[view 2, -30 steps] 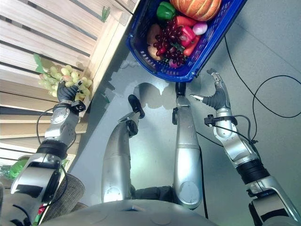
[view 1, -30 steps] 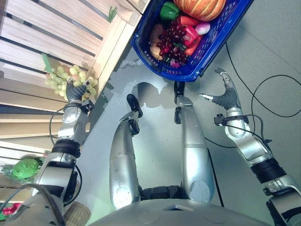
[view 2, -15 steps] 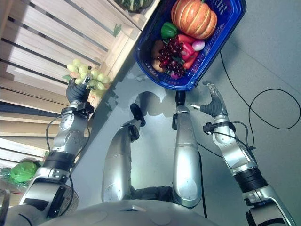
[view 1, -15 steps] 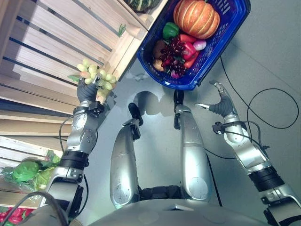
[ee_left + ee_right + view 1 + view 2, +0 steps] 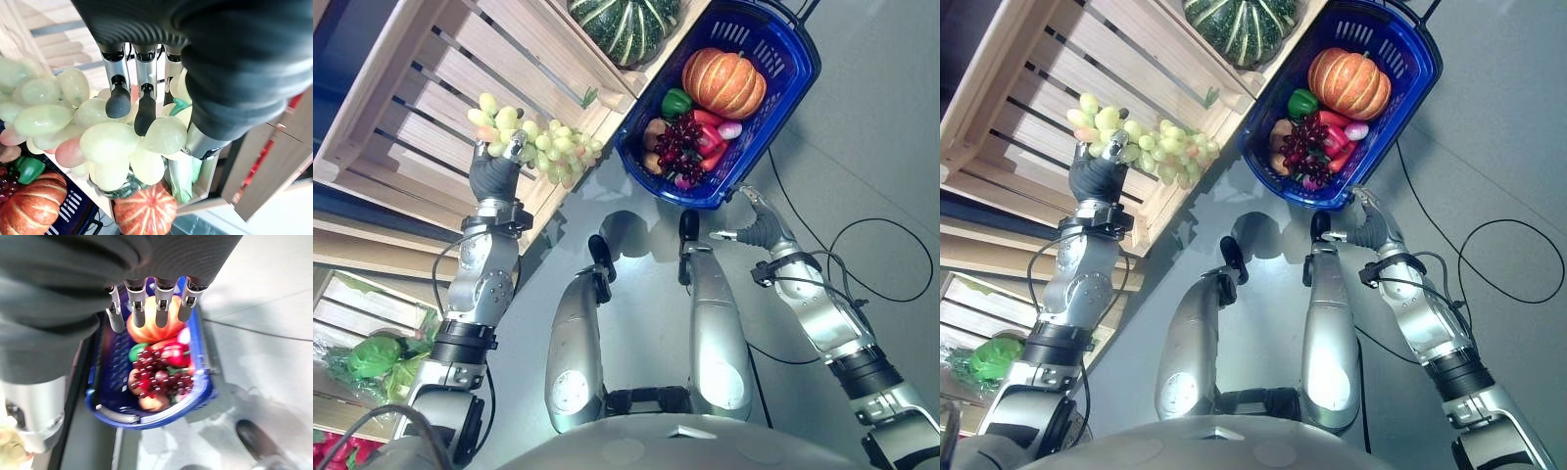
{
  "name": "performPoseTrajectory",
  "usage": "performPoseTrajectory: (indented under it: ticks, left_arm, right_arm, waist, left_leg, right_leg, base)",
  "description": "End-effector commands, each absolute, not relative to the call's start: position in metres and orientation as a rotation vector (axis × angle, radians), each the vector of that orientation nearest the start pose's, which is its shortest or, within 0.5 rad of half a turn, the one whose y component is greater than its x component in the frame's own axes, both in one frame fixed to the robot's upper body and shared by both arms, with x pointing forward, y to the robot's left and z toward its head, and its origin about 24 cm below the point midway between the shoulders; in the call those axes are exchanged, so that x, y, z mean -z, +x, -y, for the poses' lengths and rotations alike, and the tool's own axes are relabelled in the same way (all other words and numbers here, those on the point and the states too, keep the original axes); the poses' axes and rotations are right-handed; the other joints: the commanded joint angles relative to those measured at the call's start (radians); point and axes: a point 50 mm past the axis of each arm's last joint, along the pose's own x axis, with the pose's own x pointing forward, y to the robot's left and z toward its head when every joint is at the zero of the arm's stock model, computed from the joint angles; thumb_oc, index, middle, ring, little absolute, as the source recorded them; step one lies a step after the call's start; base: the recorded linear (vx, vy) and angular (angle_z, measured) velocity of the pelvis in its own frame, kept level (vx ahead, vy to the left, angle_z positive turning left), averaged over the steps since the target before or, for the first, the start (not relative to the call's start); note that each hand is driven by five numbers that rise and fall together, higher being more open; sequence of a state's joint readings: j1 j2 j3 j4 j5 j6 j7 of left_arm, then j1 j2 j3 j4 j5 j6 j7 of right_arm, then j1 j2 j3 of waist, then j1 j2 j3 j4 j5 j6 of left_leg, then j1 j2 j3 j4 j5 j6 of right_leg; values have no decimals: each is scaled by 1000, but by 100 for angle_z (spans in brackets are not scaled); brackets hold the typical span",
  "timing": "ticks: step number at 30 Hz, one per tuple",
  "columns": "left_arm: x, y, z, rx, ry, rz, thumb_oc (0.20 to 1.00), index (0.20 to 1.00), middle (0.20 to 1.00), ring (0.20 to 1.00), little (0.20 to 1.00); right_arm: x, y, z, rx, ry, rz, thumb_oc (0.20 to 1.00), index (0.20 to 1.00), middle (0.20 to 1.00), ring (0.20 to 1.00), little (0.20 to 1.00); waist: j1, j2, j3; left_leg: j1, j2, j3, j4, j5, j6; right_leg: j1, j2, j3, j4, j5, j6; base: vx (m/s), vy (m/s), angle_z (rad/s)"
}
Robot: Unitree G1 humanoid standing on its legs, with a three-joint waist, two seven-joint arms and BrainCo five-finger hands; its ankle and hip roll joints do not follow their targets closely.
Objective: Pick up fruits and vegetables into the basket
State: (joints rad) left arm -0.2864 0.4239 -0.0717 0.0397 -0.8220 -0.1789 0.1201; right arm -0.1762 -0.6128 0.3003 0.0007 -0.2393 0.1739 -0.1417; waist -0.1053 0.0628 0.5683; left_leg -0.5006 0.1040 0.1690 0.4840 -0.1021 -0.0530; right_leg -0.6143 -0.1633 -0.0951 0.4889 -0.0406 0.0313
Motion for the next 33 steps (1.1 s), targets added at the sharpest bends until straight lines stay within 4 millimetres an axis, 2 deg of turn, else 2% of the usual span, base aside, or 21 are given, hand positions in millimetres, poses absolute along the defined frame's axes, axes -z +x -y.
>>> performPoseTrajectory:
  ticks: [1, 9, 15, 24, 25, 33]
  left_arm:
    - [-170, 292, -213, 81, -276, 478, 200, 200, 200, 200, 200]
    - [-192, 296, -198, 195, -120, 518, 200, 200, 200, 200, 200]
    - [-201, 297, -183, 290, -57, 525, 200, 200, 200, 200, 200]
    - [-202, 298, -158, 436, -27, 499, 200, 200, 200, 200, 200]
    - [-201, 298, -150, 472, -35, 485, 200, 200, 200, 200, 200]
    - [-194, 296, -126, 580, -89, 435, 200, 200, 200, 200, 200]
  right_arm:
    - [-98, 284, 185, -111, -940, 145, 1000, 1000, 1000, 1000, 1000]
    - [-137, 302, 160, -94, -1052, 323, 1000, 1000, 1000, 1000, 1000]
    - [-151, 308, 144, -124, -1120, 367, 1000, 1000, 1000, 1000, 1000]
    - [-140, 313, 113, -268, -1083, 305, 1000, 1000, 1000, 1000, 1000]
    - [-136, 313, 106, -293, -1069, 301, 1000, 1000, 1000, 1000, 1000]
    - [-125, 309, 91, -344, -1031, 302, 1000, 1000, 1000, 1000, 1000]
  waist:
    - [15, -15, -48]
    - [31, -12, -48]
    - [45, -11, -95]
    - [63, -11, -149]
    - [65, -11, -161]
    - [68, -12, -199]
  left_leg:
    - [19, -51, 19, -50, -11, 51]
    - [146, -55, 0, -70, -18, 41]
    - [206, -62, -13, -115, -7, 33]
    - [281, -65, -34, -161, -9, 22]
    - [299, -62, -38, -176, -8, 20]
    - [350, -60, -50, -213, -9, 14]
  right_leg:
    - [76, -11, -5, 12, -92, 54]
    - [215, -33, -18, -20, -100, 52]
    - [278, -44, -25, -64, -90, 59]
    - [359, -55, -38, -112, -92, 64]
    - [377, -57, -41, -123, -92, 66]
    - [432, -56, -48, -165, -90, 73]
  base:
    - [-56, -32, 0]
    - [40, -11, 0]
    - [61, -26, 3]
    - [45, -24, 2]
    - [68, -24, 0]
    - [43, -17, 5]
